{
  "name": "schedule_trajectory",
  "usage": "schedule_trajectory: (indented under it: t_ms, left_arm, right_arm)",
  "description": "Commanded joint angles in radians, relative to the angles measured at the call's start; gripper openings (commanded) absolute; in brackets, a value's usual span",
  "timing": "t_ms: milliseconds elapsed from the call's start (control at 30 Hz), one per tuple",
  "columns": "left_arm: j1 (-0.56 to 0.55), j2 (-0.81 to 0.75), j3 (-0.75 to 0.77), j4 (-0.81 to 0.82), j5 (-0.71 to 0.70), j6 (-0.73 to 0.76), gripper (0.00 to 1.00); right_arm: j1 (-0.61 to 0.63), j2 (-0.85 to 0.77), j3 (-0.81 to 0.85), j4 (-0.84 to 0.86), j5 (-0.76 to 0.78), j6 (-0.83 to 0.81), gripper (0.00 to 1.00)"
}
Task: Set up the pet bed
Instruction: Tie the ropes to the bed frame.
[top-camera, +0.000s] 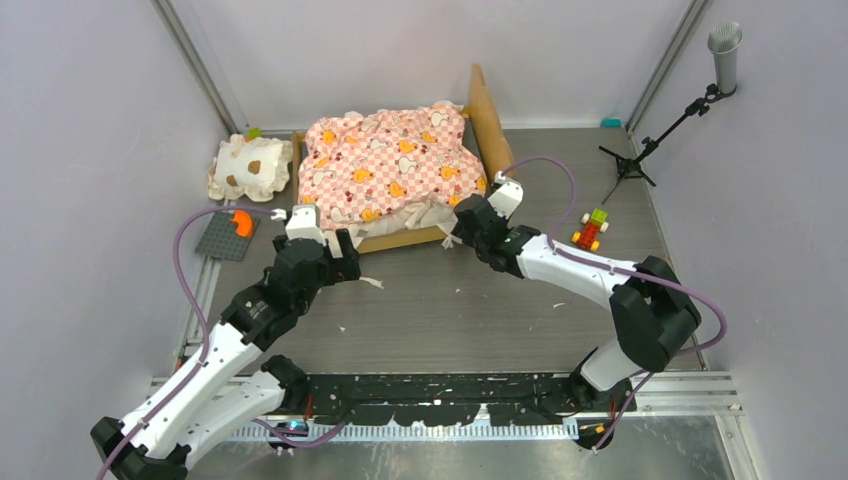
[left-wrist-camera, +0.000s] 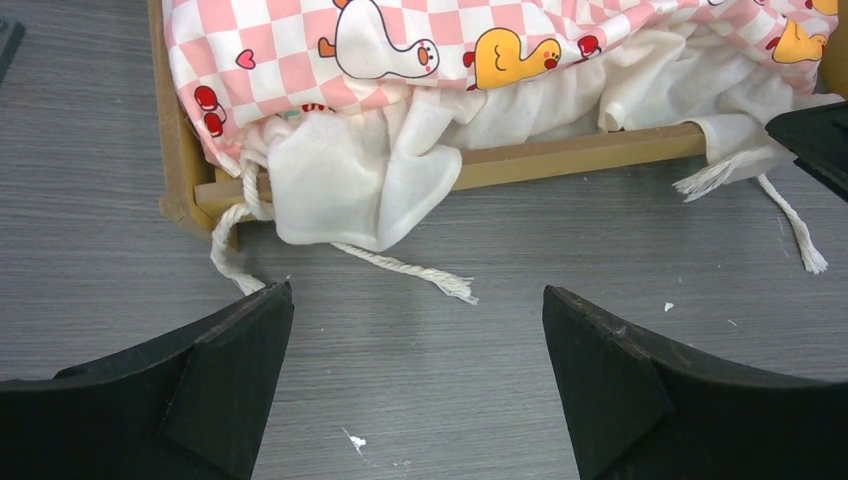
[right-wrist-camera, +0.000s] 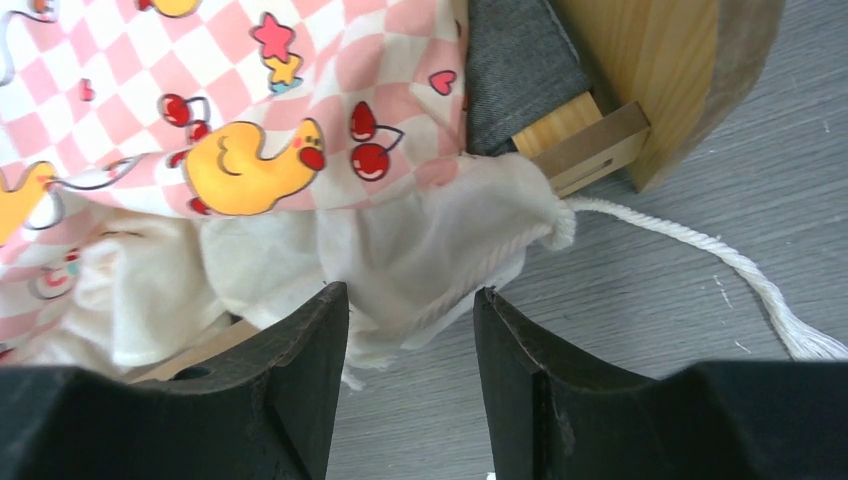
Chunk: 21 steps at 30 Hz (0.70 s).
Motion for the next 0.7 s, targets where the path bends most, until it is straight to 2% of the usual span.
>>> schedule_trajectory:
  t_ms: [0, 133, 300, 400, 467, 533, 600, 667]
  left_arm:
    - [0.004, -0.02, -0.008, 0.023, -0.001, -0.011, 0.97]
    - [0.004, -0.018, -0.012, 0.02, -0.008, -0.02, 0.97]
    - [0.004, -0.009, -0.009, 0.017, -0.031, -0.022, 0.97]
    - [0.005, 0.003, -0.006, 0.016, -0.067, -0.023, 0.97]
    - [0.006, 0.016, 0.003, 0.017, -0.091, -0.025, 0.98]
    - [0.012, 0.035, 0.022, 0.018, -0.098, -0.022, 1.0]
    - [0.025, 0.067, 0.046, 0.033, -0.086, -0.007, 1.0]
    - [0.041, 0.101, 0.071, 0.039, -0.075, 0.0, 1.0]
  right_arm:
    - [0.004, 0.034, 0.023, -0.015, 0.092, 0.003, 0.54]
    - [0.015, -0.001, -0.005, -0.107, 0.162, -0.027, 0.51]
    - [0.019, -0.126, -0.05, -0.267, 0.268, -0.085, 0.46]
    - [0.018, -0.179, -0.038, -0.401, 0.371, -0.112, 0.46]
    - [0.018, -0.225, -0.032, -0.425, 0.391, -0.144, 0.46]
    - [0.018, -0.283, -0.044, -0.332, 0.296, -0.248, 0.47]
    - [0.017, -0.311, -0.034, -0.214, 0.116, -0.385, 0.5]
    - [0.017, -0.285, 0.024, -0.185, -0.026, -0.452, 0.54]
